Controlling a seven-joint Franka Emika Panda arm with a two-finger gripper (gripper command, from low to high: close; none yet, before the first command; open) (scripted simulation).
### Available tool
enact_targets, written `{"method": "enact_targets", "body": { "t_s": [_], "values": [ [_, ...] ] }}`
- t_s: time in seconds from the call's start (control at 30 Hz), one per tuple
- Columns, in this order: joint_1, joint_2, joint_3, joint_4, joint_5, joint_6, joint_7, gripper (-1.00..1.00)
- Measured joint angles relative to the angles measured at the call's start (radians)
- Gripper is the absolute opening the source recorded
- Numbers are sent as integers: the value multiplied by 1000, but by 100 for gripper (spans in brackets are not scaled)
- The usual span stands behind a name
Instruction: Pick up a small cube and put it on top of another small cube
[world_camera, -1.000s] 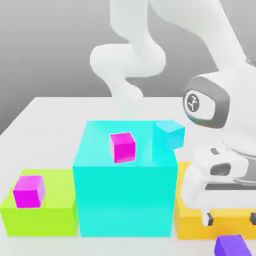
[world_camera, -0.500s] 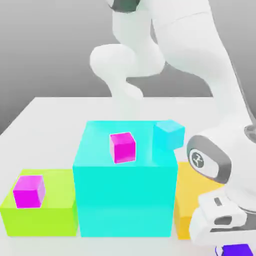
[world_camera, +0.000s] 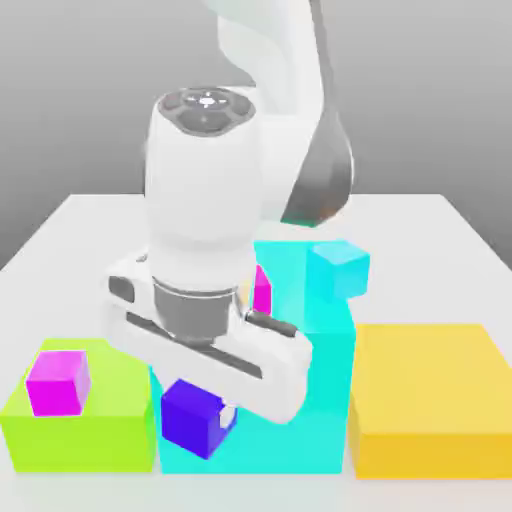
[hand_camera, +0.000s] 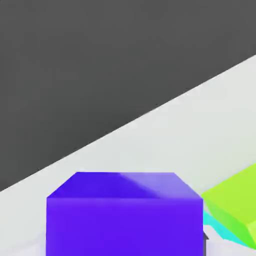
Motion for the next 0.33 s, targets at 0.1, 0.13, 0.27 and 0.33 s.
{"method": "enact_targets", "body": {
  "t_s": [0.1,0.13,0.27,0.33],
  "values": [
    [-164,-121,-83,-48,76,-55,-31,-100],
    [-172,-121,-89,-62,91,-38,-37,-100],
    [-178,-61,-90,-99,106,62,-46,100],
    [-178,-61,-90,-99,106,62,-46,100]
  ]
}}
